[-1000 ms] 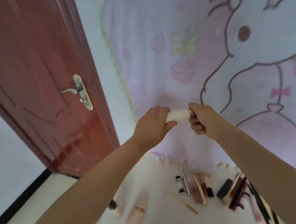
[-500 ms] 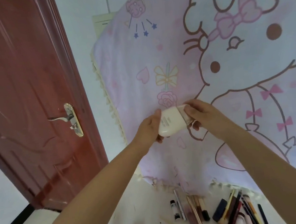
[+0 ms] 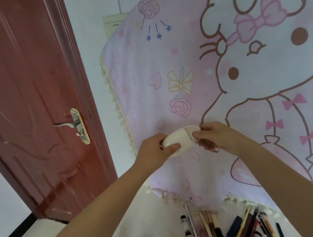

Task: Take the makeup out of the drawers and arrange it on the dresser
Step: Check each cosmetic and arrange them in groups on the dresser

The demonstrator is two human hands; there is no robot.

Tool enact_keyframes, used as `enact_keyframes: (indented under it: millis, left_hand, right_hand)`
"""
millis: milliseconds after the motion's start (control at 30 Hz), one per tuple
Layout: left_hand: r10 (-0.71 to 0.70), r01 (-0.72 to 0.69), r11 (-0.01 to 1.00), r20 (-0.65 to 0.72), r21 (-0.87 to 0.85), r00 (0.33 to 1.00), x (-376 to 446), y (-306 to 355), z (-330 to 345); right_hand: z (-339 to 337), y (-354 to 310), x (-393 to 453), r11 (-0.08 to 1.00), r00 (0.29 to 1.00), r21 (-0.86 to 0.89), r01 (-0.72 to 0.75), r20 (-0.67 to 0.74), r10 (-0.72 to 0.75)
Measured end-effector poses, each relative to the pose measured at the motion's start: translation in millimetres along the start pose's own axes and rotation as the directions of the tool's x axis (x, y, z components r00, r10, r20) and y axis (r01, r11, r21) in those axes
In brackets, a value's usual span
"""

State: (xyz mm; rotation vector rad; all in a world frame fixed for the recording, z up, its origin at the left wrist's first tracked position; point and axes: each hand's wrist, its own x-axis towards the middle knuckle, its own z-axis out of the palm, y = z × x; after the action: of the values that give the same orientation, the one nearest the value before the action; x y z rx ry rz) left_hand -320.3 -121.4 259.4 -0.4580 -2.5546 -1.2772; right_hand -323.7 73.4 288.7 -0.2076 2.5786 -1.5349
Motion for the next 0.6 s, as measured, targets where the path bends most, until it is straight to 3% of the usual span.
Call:
enact_keyframes:
  millis: [100,200,233,333,400,600]
  left_hand:
    - [-0.111,0.131,0.968,0.104,-0.213,0.988,-2,-2,-7]
    - [-0.136,0.152,0.966,0.091,-0.208,0.987,-7,-4,-9]
    - [-0.134,0.144,0.974,0.066,-0.173,0.989,-8,-4,-10]
    - [-0.073,0.073,0.997,-0.005,-0.006,0.997,-12,-4,-10]
    - [-0.037,0.038,0.998,-0.024,0.045,0.999,-14,-3,-11]
    - [-0.133,0.135,0.990,0.060,-0.032,0.989,-16,-10,-16]
  right_hand:
    - [-2,3,3,0.986,0.985,0.076,0.147,0.075,-0.152]
    - [1,-1,5,0.943,0.995,0.331,0.031,0.080,-0.061]
    - [3,-3,8,0.942,0.997,0.334,-0.037,0.077,0.012]
    - [12,-6,15,0.981,0.983,0.086,-0.175,0.061,0.170]
    - [15,-4,18,0.981,0.977,-0.007,-0.193,0.094,0.193]
    - [11,9,26,0.968,0.983,0.249,0.025,0.168,-0.068]
